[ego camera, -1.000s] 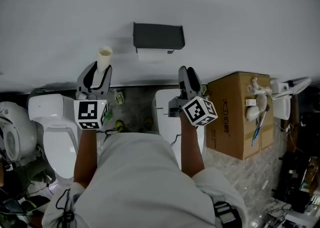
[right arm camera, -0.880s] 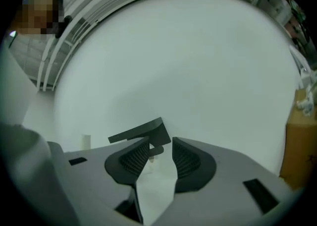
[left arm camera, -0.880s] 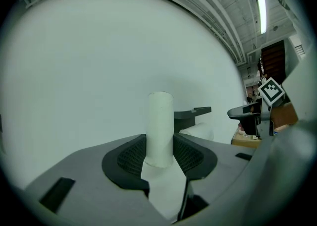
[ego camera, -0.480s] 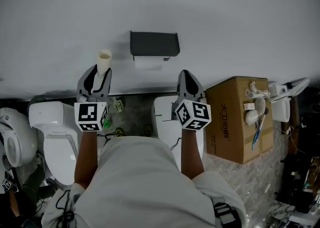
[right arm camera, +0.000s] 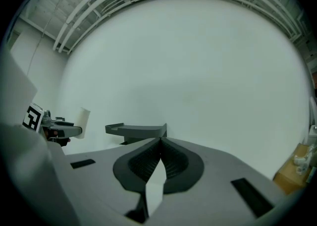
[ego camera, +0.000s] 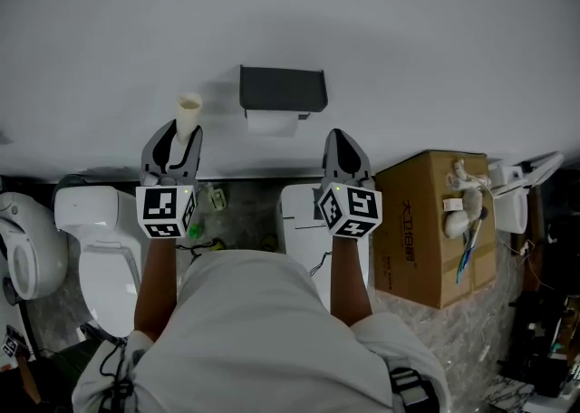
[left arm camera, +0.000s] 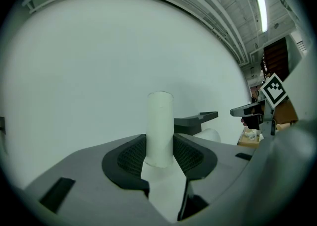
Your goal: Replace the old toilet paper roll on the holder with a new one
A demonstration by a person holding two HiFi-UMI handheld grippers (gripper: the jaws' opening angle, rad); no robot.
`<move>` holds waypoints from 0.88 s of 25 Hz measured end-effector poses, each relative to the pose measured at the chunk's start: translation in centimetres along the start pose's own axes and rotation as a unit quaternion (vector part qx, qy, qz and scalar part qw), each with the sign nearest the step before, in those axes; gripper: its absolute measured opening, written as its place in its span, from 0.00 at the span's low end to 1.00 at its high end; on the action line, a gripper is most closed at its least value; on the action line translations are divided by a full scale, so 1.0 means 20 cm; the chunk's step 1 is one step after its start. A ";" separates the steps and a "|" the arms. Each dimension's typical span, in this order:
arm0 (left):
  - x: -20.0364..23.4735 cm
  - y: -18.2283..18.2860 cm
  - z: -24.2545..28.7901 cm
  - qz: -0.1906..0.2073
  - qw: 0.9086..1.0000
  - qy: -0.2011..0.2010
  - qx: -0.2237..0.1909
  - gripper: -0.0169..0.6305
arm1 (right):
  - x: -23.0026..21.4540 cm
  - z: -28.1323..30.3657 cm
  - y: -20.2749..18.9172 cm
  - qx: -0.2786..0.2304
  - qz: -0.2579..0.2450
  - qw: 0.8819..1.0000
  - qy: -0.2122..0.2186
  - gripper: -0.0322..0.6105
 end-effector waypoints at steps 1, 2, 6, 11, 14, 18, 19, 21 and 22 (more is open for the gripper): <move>0.00 0.00 0.00 0.001 1.000 0.002 0.000 0.32 | 0.01 0.00 0.00 -0.001 -0.003 1.000 0.006 0.06; 0.01 0.00 0.00 0.001 1.000 0.004 0.000 0.32 | 0.01 0.01 0.01 -0.002 -0.004 1.000 0.012 0.06; 0.02 0.02 0.01 0.002 1.000 0.011 -0.004 0.32 | 0.03 0.03 -0.01 0.002 0.005 1.000 0.025 0.06; 0.04 0.02 0.01 -0.003 1.000 0.016 -0.007 0.32 | 0.00 0.04 -0.01 0.006 0.013 1.000 0.023 0.06; 0.04 0.02 0.02 -0.001 1.000 0.019 -0.008 0.32 | -0.01 0.04 -0.01 0.005 0.015 1.000 0.022 0.06; 0.04 0.02 0.02 -0.001 1.000 0.020 -0.011 0.32 | -0.01 0.04 -0.02 0.003 0.019 1.000 0.022 0.06; 0.04 0.03 0.02 -0.002 1.000 0.020 -0.013 0.32 | -0.01 0.04 -0.02 0.003 0.020 1.000 0.022 0.06; 0.05 0.03 0.02 -0.003 1.000 0.021 -0.015 0.32 | -0.01 0.04 -0.02 0.002 0.021 1.000 0.022 0.06; 0.05 0.03 0.02 -0.003 1.000 0.022 -0.015 0.32 | -0.01 0.04 -0.02 0.002 0.021 1.000 0.022 0.06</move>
Point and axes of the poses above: the fingertips, and each gripper's own axes: z forward along the fingers, x to its left, y out of its top, the point moved 6 cm from there along -z, backward along the fingers, and after that the axes turned 4 degrees about -x, right-handed, at the moved point
